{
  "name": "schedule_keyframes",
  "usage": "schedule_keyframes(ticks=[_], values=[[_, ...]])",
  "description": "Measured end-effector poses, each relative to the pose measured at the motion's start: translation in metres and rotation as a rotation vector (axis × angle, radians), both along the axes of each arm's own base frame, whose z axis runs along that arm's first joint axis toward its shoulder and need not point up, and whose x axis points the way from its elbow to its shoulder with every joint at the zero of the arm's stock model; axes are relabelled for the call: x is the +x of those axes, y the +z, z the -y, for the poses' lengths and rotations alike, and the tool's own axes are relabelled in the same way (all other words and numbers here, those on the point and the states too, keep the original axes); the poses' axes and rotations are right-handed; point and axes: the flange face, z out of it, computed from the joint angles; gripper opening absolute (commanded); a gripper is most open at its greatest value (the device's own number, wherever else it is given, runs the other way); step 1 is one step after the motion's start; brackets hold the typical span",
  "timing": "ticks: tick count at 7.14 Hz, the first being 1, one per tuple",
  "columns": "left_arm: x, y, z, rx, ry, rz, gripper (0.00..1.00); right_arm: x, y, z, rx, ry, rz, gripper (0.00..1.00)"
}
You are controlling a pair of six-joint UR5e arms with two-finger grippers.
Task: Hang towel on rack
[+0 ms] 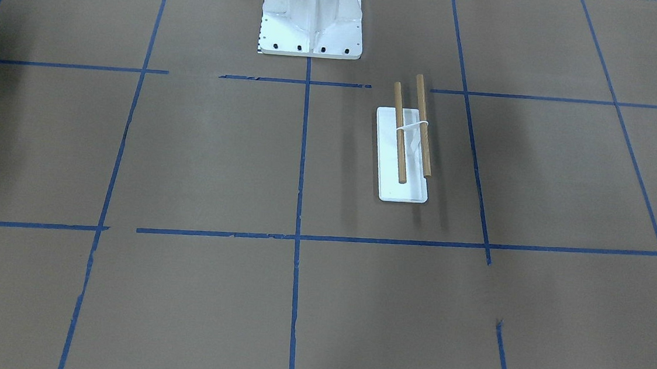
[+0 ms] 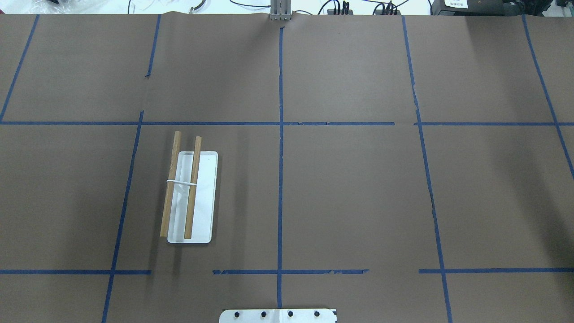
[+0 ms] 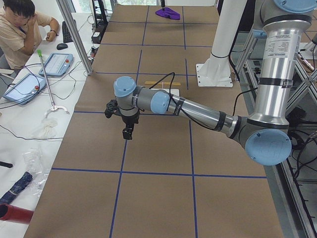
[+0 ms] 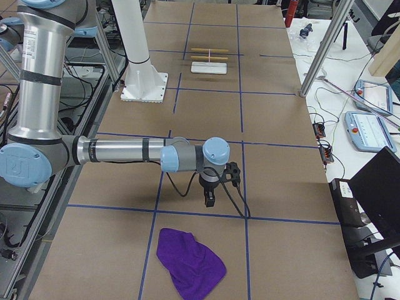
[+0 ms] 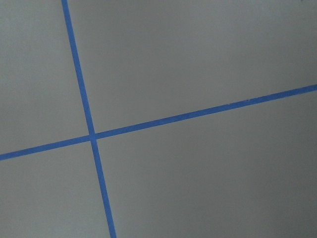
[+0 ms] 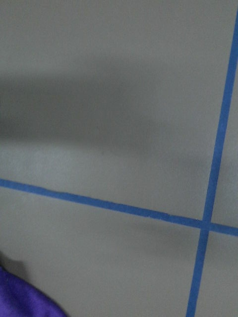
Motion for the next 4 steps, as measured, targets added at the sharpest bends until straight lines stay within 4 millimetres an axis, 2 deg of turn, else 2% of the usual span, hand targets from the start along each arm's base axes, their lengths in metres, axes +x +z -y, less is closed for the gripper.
schedule_keyframes(ticks=[1,2,3,4], values=[[0.001,-0.003,0.0,0.015,0.002,-0.007,1.0,0.001,0.047,-0.007,-0.021,0.001,-0.011,0.82],[0.002,-0.005,0.0,0.024,0.002,-0.01,1.0,0.002,0.085,-0.015,-0.041,0.009,-0.018,0.74],[0.002,-0.006,0.0,0.028,0.002,-0.011,1.0,0.003,0.107,-0.022,-0.071,0.035,-0.023,0.74],[0.002,-0.006,0.0,0.029,0.002,-0.012,1.0,0.004,0.119,-0.028,-0.106,0.063,-0.027,0.71]])
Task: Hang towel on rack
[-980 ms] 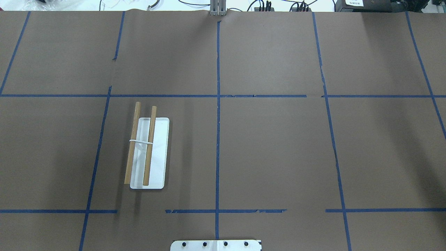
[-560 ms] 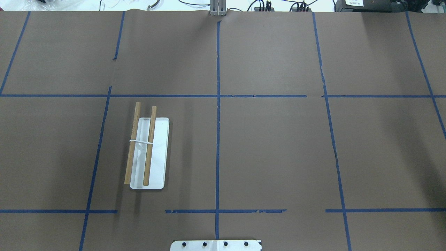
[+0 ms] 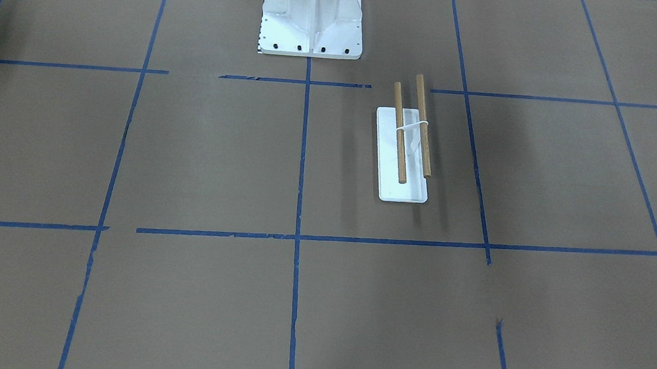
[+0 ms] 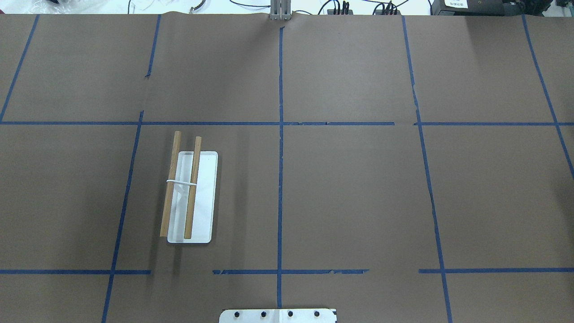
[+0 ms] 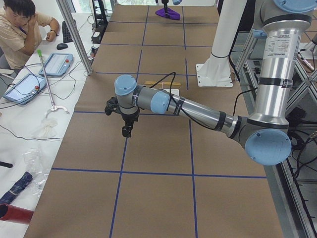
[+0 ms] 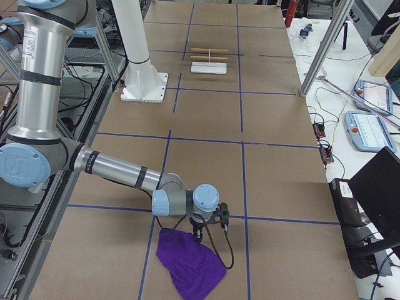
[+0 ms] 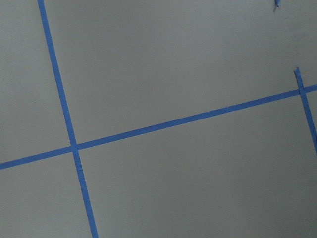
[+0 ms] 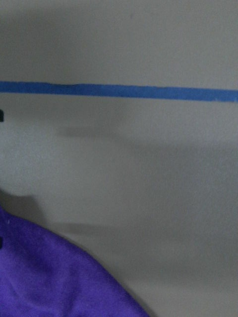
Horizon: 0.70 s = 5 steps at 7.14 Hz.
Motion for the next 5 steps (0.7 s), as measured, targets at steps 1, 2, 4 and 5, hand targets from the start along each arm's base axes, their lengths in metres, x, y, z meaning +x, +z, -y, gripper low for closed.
schedule_keyframes(ticks=[1,2,4,5], values=[[0.0,0.0,0.0,0.001,0.0,0.0,1.0,0.001,0.008,-0.005,-0.025,0.014,-0.005,0.63],[0.0,0.0,0.0,0.001,-0.001,0.0,1.0,0.002,0.016,-0.01,-0.045,0.021,-0.009,0.2],[0.0,0.0,-0.001,0.0,-0.001,0.0,1.0,0.004,0.023,-0.02,-0.065,0.025,-0.012,0.0],[0.0,0.0,-0.001,0.0,0.0,0.0,1.0,0.004,0.023,-0.02,-0.063,0.024,-0.011,0.0]])
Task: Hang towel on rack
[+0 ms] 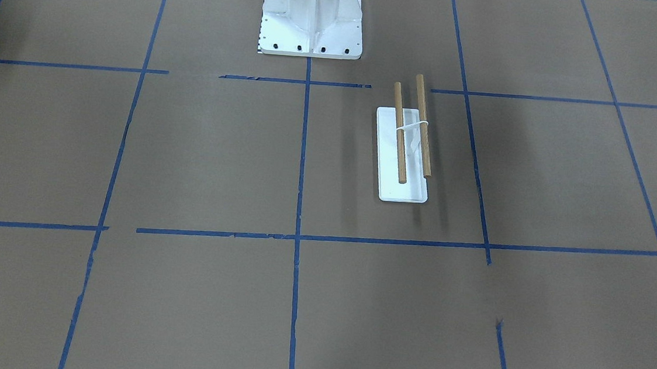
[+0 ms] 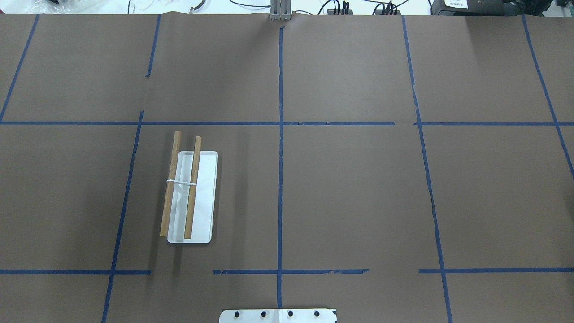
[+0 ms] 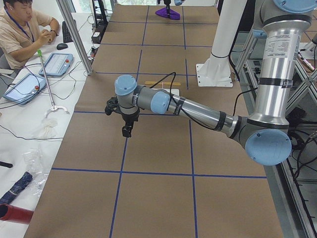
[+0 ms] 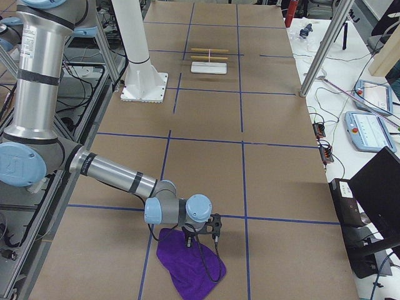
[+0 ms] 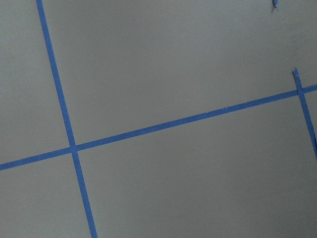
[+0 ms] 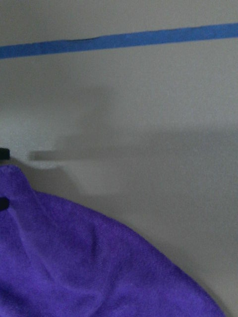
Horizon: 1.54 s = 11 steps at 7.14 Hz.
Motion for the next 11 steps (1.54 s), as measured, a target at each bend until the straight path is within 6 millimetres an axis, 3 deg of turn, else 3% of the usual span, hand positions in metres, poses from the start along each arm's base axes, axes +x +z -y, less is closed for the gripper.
schedule_keyframes(ticks=[2,3,4,6,8,9,10,11], values=[[0.0,0.0,0.0,0.001,0.001,0.0,1.0,-0.001,-0.011,0.005,0.023,0.0,0.011,0.0],[0.0,0.0,0.0,0.002,0.001,0.0,1.0,-0.002,-0.031,0.008,0.054,0.005,0.024,0.0],[0.0,-0.001,0.0,0.005,0.002,-0.001,1.0,-0.003,-0.067,0.008,0.08,0.029,0.051,0.0],[0.006,-0.008,-0.001,0.008,0.024,-0.063,1.0,-0.015,-0.199,0.013,0.053,0.168,0.162,0.0],[0.037,-0.033,-0.005,0.048,0.066,-0.195,1.0,-0.06,-0.339,0.034,-0.02,0.261,0.291,0.0],[0.059,-0.056,-0.008,0.028,0.05,-0.267,1.0,-0.104,-0.417,0.053,-0.087,0.298,0.354,0.0],[0.095,-0.092,-0.009,-0.051,0.011,-0.347,1.0,-0.16,-0.501,0.067,-0.173,0.323,0.416,0.0],[0.134,-0.14,-0.007,-0.167,-0.036,-0.42,1.0,-0.216,-0.574,0.067,-0.239,0.341,0.462,0.0]])
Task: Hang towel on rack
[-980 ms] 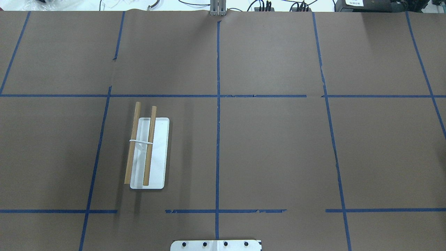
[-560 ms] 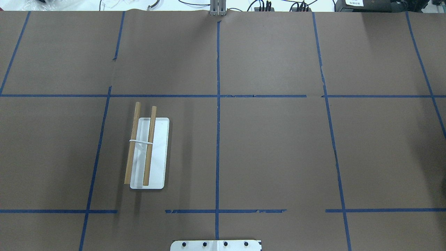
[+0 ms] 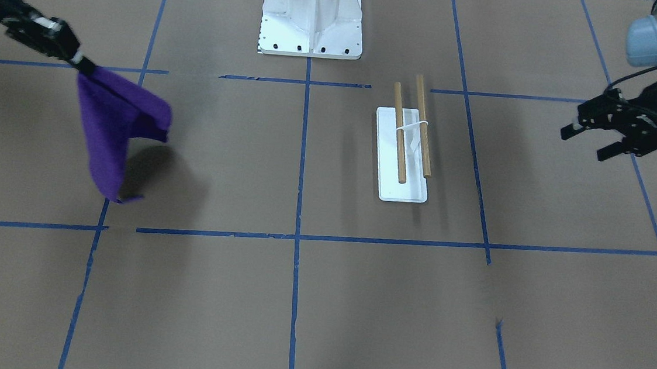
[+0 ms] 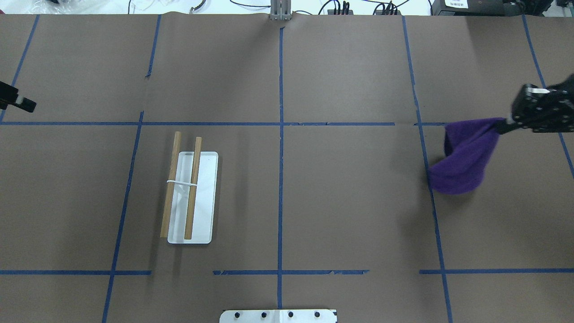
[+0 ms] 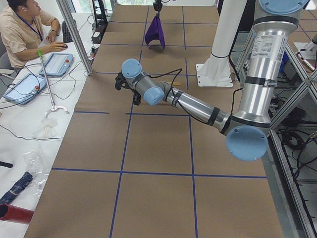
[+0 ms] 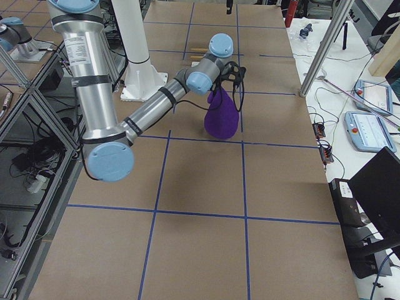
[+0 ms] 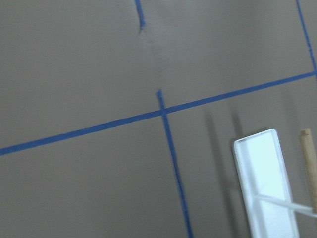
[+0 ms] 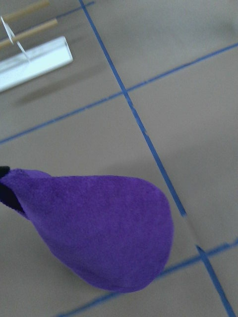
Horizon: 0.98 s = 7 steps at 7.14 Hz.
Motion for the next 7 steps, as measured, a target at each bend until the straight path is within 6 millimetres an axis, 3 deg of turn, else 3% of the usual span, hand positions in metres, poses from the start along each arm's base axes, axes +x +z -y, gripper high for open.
schedule_keyframes(ticks=[1,3,5,7], values=[[0.034,-0.046,0.002,-0.103,-0.013,-0.049,0.98,-0.052,-0.06,-0.01,-0.028,0.021,0.04,0.0],[0.109,-0.116,-0.005,-0.203,-0.039,-0.077,0.99,-0.125,-0.138,-0.042,-0.022,0.04,0.108,0.0],[0.177,-0.155,-0.025,-0.302,-0.057,-0.085,0.99,-0.167,-0.179,-0.063,-0.005,0.048,0.147,0.0],[0.22,-0.186,-0.046,-0.5,-0.051,-0.11,0.99,-0.194,-0.205,-0.067,0.004,0.085,0.161,0.0]])
